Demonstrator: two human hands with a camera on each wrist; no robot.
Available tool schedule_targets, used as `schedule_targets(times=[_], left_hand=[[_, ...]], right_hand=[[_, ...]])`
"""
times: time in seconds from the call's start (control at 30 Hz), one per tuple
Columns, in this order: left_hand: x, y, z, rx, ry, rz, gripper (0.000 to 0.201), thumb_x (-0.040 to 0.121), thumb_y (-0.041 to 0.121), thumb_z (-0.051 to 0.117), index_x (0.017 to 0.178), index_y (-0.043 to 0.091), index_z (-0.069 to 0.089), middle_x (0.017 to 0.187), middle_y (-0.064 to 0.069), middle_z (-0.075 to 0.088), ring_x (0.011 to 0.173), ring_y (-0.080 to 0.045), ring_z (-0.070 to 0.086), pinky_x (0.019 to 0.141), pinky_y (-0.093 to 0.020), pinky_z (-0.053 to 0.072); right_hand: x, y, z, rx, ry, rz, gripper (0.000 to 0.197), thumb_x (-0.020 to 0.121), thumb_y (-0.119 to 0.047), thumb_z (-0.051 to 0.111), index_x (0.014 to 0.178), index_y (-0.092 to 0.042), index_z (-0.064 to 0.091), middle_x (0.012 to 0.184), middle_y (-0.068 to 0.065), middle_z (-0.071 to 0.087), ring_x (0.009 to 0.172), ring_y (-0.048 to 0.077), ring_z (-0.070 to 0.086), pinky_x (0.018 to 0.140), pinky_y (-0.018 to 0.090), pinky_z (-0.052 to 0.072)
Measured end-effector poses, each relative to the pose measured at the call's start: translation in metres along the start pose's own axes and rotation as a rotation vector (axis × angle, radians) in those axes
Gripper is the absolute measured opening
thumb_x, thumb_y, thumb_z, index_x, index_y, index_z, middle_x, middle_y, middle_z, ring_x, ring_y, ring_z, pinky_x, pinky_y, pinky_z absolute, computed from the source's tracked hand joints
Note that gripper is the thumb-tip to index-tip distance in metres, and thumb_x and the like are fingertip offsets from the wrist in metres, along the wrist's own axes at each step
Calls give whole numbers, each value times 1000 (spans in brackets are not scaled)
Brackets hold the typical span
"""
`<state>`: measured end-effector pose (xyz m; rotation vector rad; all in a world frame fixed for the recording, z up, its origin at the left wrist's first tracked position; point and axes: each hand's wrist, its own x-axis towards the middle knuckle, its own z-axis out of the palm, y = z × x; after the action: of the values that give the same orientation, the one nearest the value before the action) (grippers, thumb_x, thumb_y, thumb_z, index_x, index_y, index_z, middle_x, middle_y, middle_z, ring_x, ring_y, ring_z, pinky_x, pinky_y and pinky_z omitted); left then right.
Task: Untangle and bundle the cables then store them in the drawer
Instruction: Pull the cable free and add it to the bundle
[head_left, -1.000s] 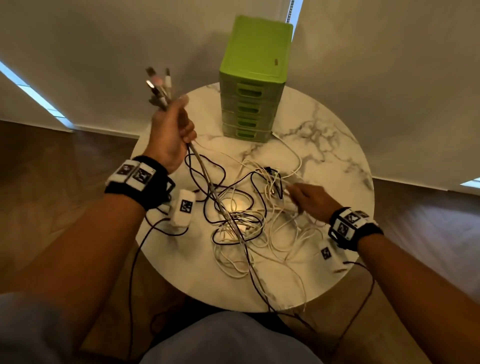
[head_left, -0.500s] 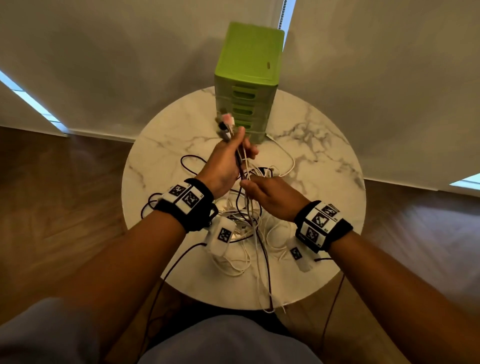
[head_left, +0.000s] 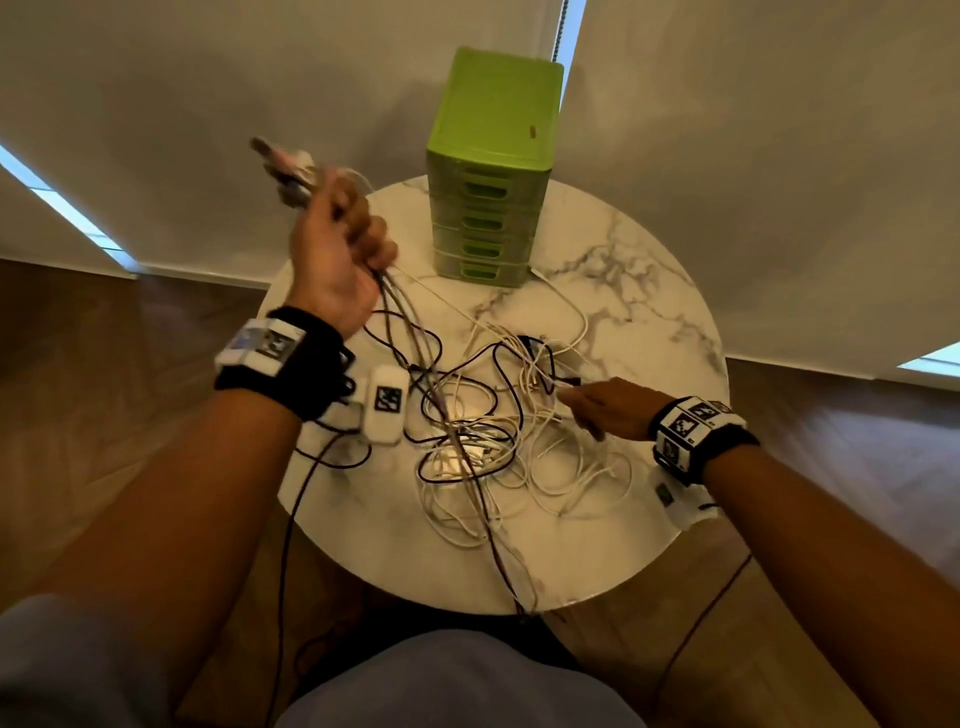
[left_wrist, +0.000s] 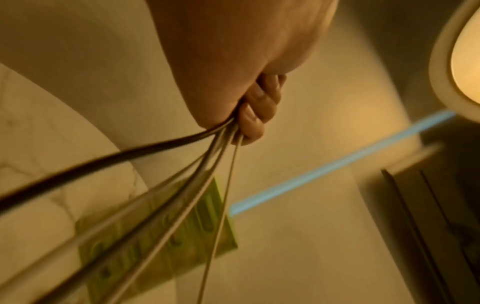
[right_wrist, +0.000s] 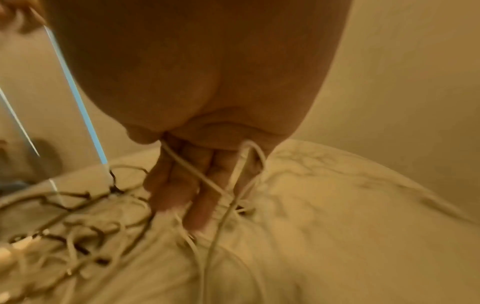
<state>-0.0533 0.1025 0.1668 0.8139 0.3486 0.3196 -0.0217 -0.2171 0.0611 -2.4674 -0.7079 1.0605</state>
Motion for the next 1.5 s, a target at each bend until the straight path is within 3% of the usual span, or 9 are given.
schedule_targets(times=[0.13,0.33,0.53,0.7,0.9,1.07,1.17,1.3,1.5], left_hand=[[4,0,-6,251,36,90,41,108,38,41,70,24,44,53,10,29,47,-8,22,47,-25,23],[-36,-77,3,854,-178,-209,59,97,72,33,78,23,59,53,15,42,51,-8,35,54,-29,29],[-33,-90,17,864,-206,-174,43,96,56,56,93,16,71,78,0,70,76,-18,65,78,-36,52],[-23,-80,18,811,-160,-113,38,106,45,43,80,20,56,61,8,45,55,-9,40,57,-28,35],[3,-25,14,469,62,87,33,108,34,42,79,22,51,49,13,45,45,-3,40,49,-25,33],[15,5,1,514,209,194,25,106,36,48,88,20,55,62,11,46,52,-4,42,50,-21,36],[-4,-9,7,672,123,201,25,106,36,48,89,22,58,60,10,43,51,-4,40,51,-22,36],[-41,-53,27,732,-150,50,23,107,35,44,96,20,58,51,18,52,48,4,45,54,-19,40],[-74,-130,64,650,-361,-138,24,105,36,50,89,20,58,60,11,39,51,-6,38,53,-23,38]], right_hand=[[3,3,-10,28,194,13,49,105,-49,31,83,-16,59,74,1,62,70,22,61,74,33,46],[24,-72,-25,-75,442,-185,39,105,-48,30,85,-21,50,78,8,61,75,30,58,70,40,45],[16,-99,-15,-210,402,-370,51,100,-60,19,112,-26,54,96,12,71,82,31,65,71,45,52],[4,-88,-10,75,312,-294,37,105,-48,31,87,-24,53,77,-9,61,69,10,59,71,29,47],[2,-33,19,180,140,-112,51,103,-55,31,80,-16,55,68,-1,61,64,20,66,81,40,54],[-4,-8,18,253,199,-34,48,103,-54,33,87,-17,59,65,3,68,65,20,68,86,47,53],[-5,-13,0,223,342,-40,36,106,-44,36,107,-21,63,79,-1,75,77,11,69,88,35,52],[-12,-13,-17,203,452,-109,35,106,-18,43,139,-21,50,108,-8,71,93,8,67,75,0,41],[-66,22,1,198,414,-4,9,92,-6,60,92,-15,57,95,-10,73,73,2,68,62,14,48]])
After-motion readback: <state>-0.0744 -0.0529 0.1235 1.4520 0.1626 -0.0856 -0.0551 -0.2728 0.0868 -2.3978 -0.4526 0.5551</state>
